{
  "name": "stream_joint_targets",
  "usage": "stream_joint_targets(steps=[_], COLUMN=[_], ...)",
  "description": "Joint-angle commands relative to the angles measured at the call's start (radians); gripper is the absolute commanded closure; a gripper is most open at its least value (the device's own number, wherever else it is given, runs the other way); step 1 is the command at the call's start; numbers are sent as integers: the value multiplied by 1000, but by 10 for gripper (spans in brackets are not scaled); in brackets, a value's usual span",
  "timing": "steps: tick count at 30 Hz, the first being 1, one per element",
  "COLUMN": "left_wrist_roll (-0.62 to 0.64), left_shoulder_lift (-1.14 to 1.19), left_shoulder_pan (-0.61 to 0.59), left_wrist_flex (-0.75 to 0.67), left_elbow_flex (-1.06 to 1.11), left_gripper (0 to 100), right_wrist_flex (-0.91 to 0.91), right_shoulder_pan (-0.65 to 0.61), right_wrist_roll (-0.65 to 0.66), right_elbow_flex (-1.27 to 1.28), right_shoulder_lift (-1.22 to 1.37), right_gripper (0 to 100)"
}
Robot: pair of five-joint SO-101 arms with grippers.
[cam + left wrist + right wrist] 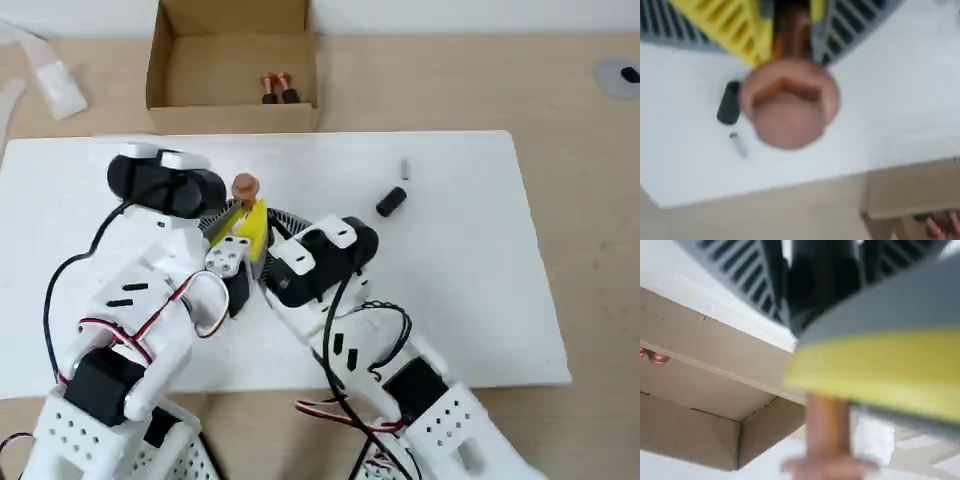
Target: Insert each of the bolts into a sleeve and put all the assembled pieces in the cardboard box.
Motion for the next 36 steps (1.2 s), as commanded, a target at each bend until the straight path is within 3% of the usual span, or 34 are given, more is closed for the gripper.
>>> stream_joint_targets(steps=[1,7,11,15,18,20,28,36], left_wrist_roll=[-3,69,68,-17,-80,-120,-132,-175], left_shoulder_lift=[-4,4,5,51,128,179,291,297], left_shoulder_pan=[-5,2,-5,-6,-48,-117,-384,-410], left_wrist_flex=[40,232,327,439,486,486,483,373], left_elbow_flex=[-75,-212,-311,-445,-520,-540,-532,-351], left_gripper=[927,839,836,860,953,1000,995,994], right_wrist_flex=[-23,207,216,178,143,141,141,133], right_shoulder_pan=[19,44,91,130,166,193,285,354], right_wrist_roll=[-2,-69,-97,-98,-95,-95,-97,-94], right_elbow_flex=[-24,-199,-348,-521,-690,-837,-1472,-2120], right_shoulder_lift=[-15,88,245,456,648,792,1386,2008], right_gripper=[990,990,990,990,990,990,990,990])
